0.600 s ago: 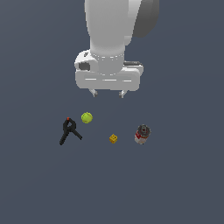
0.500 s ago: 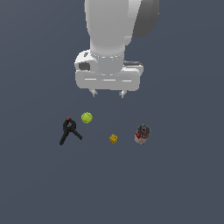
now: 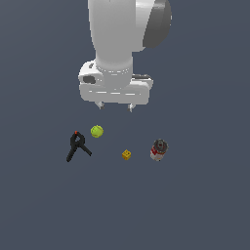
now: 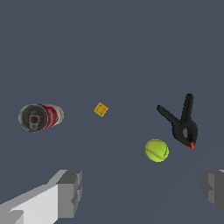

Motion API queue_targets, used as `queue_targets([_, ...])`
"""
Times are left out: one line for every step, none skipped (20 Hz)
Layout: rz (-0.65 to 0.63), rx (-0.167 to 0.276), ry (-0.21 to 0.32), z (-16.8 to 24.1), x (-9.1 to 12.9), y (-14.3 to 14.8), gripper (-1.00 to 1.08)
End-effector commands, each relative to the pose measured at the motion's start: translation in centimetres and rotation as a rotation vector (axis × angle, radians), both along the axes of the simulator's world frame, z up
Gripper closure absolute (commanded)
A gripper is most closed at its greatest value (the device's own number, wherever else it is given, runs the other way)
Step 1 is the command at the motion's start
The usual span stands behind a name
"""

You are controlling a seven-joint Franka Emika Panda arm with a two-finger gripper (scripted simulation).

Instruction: Pick up a designated object from a clutter of objects.

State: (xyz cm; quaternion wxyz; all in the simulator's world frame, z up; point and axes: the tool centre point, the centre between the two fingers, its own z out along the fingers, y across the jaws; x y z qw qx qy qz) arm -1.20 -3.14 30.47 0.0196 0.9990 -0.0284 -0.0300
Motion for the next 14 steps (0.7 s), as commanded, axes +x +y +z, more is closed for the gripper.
queue_targets([0.001, -0.001, 0.001, 0.0, 0.0, 0.0, -0.92])
queue_targets([0.002, 0.000, 0.000, 0.0, 0.0, 0.0, -0.92])
queue_targets([0.004, 0.000, 0.000, -0.1, 0.1, -0.1, -0.92])
queue_targets([0.006, 0.001, -0.001, -0.3, 0.1, -0.2, -0.92])
queue_targets([0.009, 0.002, -0.001, -0.4, 0.2, -0.4, -0.92])
queue_targets([0.012, 0.002, -0.001, -0.6, 0.2, -0.6, -0.92])
queue_targets([0.016, 0.003, -0.001, -0.9, 0.3, -0.8, -0.92])
queue_targets([0.021, 0.005, -0.001, -1.1, 0.4, -1.0, -0.92])
queue_targets([0.026, 0.006, -0.002, -1.4, 0.5, -1.3, -0.92])
queue_targets([0.031, 0.007, -0.002, -1.8, 0.6, -1.6, -0.92])
queue_targets([0.038, 0.009, -0.003, -2.2, 0.7, -2.0, -0.92])
queue_targets([0.044, 0.011, -0.004, -2.6, 0.8, -2.3, -0.92])
queue_targets([0.052, 0.013, -0.005, -3.0, 0.9, -2.7, -0.92])
queue_targets([0.060, 0.015, -0.005, -3.5, 1.1, -3.2, -0.92])
